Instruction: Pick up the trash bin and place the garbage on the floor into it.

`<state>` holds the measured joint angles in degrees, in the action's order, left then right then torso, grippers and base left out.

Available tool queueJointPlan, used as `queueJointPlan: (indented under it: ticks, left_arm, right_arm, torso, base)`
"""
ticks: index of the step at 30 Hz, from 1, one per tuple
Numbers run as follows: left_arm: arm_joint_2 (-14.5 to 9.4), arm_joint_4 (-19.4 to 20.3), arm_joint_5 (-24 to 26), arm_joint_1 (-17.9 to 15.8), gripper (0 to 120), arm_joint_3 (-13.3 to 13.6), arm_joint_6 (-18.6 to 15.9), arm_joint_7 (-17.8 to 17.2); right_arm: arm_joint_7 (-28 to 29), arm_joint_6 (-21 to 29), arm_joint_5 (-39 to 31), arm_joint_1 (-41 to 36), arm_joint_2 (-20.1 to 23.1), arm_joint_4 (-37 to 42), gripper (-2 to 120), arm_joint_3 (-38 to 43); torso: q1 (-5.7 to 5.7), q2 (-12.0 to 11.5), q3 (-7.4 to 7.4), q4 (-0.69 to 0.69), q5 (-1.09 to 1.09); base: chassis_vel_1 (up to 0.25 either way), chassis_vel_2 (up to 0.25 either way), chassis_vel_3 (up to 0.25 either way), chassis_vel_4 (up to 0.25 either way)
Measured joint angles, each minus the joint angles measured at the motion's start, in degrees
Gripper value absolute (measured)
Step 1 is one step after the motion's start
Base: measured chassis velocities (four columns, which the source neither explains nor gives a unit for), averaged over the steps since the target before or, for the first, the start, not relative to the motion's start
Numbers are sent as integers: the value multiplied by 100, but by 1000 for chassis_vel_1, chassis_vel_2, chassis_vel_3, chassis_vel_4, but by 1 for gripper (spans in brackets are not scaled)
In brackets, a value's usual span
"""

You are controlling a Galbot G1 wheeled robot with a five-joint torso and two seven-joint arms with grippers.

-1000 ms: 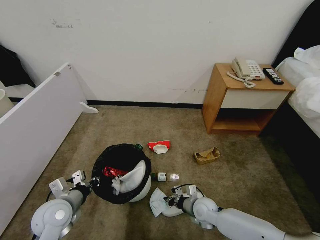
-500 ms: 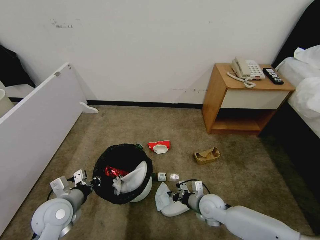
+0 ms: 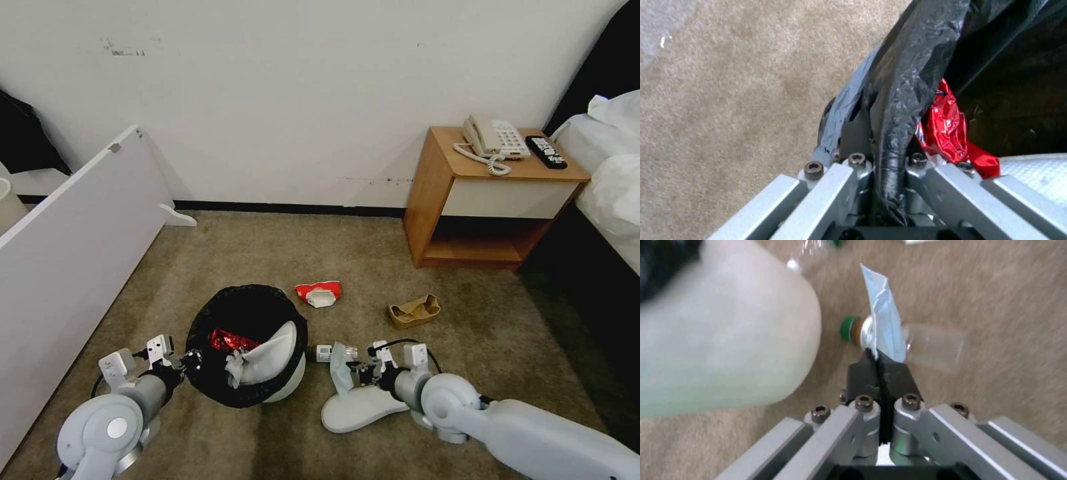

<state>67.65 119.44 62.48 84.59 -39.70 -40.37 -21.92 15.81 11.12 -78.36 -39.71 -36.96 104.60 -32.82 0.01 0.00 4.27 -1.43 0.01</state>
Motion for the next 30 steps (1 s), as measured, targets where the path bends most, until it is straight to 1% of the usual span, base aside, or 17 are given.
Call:
queueJointPlan:
  ticks: [2, 4, 6, 9, 13, 15, 19, 21, 27, 29, 30]
  left_arm:
    - [-22, 0, -46, -1, 1, 1, -2, 11]
    - [-82, 0, -197, -15, 1, 6, -13, 41]
    - [-93, 0, -240, -21, 1, 11, -19, 44]
    - [-171, -30, -451, -54, 1, 54, -41, 48]
    - [-208, -62, -481, -84, 1, 71, -49, 48]
    - [-250, -110, -505, -138, 1, 108, -63, 45]
    - [-273, -120, -519, -155, 1, 143, -87, 32]
    - [-332, -133, -574, -177, 1, 218, -113, 20]
    - [-400, -130, -574, -257, 1, 358, -140, -2]
    - [-430, -131, -571, -334, 1, 521, -163, -19]
    - [-430, -131, -571, -334, 1, 521, -163, -19]
  right_arm:
    - [18, -6, 6, -1, 72, 80, 0, 70]
    - [40, -30, 51, -2, 248, 270, 0, 251]
    - [50, -34, 52, -5, 294, 319, 0, 304]
    - [80, -37, 47, -103, 523, 578, 0, 643]
    - [81, -37, 45, -170, 644, 708, 0, 848]
    - [68, -34, 43, -253, 818, 901, 0, 1159]
    - [48, -31, 32, -250, 921, 1080, 0, 1360]
    - [-16, -17, -5, -131, 1006, 1322, 0, 1647]
    - [-88, 25, -87, 5, 1084, 1581, 0, 2022]
    - [-142, 46, -176, 108, 1168, 1807, 0, 2298]
    - [-142, 46, -176, 108, 1168, 1807, 0, 2298]
  torso:
    - [0, 0, 0, 0, 0]
    - [0, 0, 0, 0, 0]
    - [0, 0, 0, 0, 0]
    - [0, 0, 0, 0, 0]
    - [0, 0, 0, 0, -1]
    - [0, 0, 0, 0, 0]
    - [0, 0, 0, -1, -1]
    - [0, 0, 0, 2, -1]
    - [0, 0, 0, 0, -1]
    - [0, 0, 0, 0, 0]
    - [0, 0, 0, 0, 0]
  base:
    - [0, 0, 0, 0]
    - [0, 0, 0, 0]
    - [0, 0, 0, 0]
    - [0, 0, 0, 0]
    - [0, 0, 0, 0]
    - [0, 0, 0, 0]
    - [0, 0, 0, 0]
    - [0, 0, 0, 0]
    - [0, 0, 0, 0]
    - [0, 0, 0, 0]
    - [0, 0, 0, 0]
